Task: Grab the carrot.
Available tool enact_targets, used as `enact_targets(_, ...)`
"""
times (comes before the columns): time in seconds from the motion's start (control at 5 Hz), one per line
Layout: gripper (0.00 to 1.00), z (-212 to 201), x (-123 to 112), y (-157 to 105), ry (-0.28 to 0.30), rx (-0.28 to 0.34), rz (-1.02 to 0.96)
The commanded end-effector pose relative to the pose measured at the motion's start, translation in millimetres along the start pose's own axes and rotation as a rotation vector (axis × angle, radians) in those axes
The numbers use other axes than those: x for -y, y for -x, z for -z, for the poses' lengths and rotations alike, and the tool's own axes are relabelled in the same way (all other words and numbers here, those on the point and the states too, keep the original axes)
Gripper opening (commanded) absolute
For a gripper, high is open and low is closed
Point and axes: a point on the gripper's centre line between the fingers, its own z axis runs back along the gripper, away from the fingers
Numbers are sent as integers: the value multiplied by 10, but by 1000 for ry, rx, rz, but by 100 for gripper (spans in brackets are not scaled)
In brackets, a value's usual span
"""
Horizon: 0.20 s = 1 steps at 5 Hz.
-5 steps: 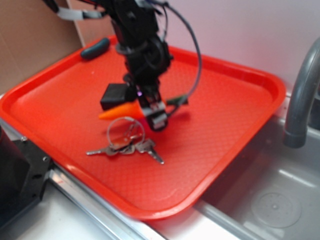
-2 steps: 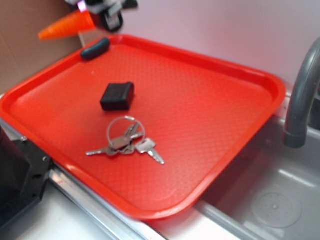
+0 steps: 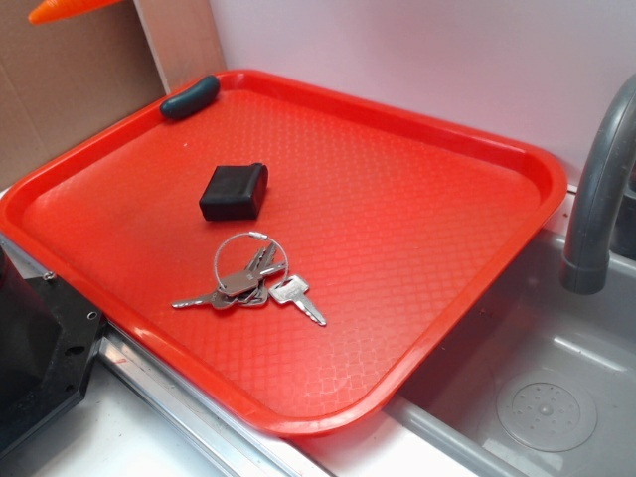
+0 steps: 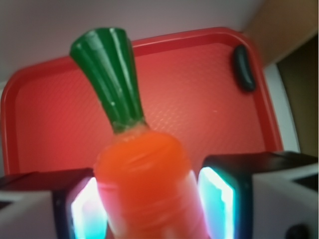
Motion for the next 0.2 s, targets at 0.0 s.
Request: enact_targets(0.0,0,-81,83,-40,-21,54,34)
